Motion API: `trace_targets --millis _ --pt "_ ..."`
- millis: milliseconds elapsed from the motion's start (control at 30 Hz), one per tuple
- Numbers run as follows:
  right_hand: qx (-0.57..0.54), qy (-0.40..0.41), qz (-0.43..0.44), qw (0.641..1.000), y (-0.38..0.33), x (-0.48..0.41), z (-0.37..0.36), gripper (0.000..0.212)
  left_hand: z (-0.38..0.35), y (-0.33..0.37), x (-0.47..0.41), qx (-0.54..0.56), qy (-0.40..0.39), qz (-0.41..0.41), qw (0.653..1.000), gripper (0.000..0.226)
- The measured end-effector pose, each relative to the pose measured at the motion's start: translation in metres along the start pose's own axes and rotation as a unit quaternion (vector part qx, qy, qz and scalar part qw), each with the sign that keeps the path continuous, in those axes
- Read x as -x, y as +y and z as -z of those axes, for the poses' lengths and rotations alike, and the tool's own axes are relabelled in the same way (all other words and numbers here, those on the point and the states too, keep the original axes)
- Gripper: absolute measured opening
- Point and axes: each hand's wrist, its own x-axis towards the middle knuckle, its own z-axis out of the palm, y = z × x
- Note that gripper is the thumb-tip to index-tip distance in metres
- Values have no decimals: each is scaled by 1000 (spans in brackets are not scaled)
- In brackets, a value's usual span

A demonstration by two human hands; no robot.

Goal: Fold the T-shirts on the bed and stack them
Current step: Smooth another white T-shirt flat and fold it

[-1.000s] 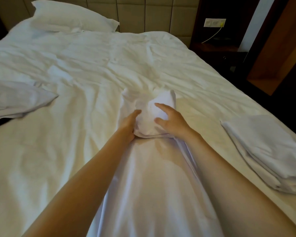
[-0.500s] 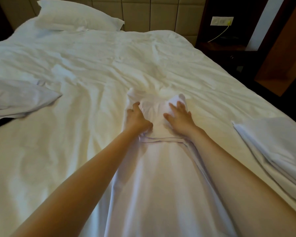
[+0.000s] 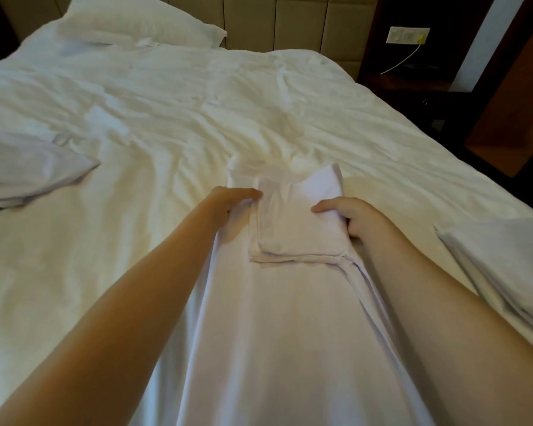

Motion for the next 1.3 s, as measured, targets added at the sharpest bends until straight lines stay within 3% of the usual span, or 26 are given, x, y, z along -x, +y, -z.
trace_targets --millis 133,333,467,667,733,833,900,967,1067,1133,1200,1233,1300 --pt "-36 38 59 997 -5 9 -3 61 4 4 0 45 -4 -45 998 41" --pt "-80 49 170 981 -9 56 0 44 23 8 33 34 7 -209 977 42" --pt "-54 53 221 972 -1 102 7 24 39 -5 71 -4 -14 -254 967 55" --pt "-19 81 286 955 43 168 10 27 47 -59 124 -19 -30 -312 949 33" --pt "34 72 319 944 65 171 15 42 45 -84 136 -42 -35 -293 954 24" --pt "239 10 298 924 92 174 26 13 45 -117 142 -192 -50 -269 942 39" --pt "291 -18 345 892 100 185 31 60 45 -124 146 -276 -63 -255 925 26" --pt "336 -22 367 867 102 194 35 78 45 -122 152 -308 -69 -269 910 16" --pt "462 -20 350 814 101 201 44 68 57 -125 160 -292 -114 -318 895 52" --pt "514 -27 325 793 104 204 49 61 69 -131 165 -311 -183 -355 863 34" --pt "505 -28 310 805 110 204 51 60 79 -127 165 -390 -249 -313 829 88" --pt "483 -23 303 822 110 205 50 58 80 -125 168 -402 -245 -270 840 98" --pt "418 -5 300 858 105 209 47 53 84 -117 170 -411 -255 -257 837 96"
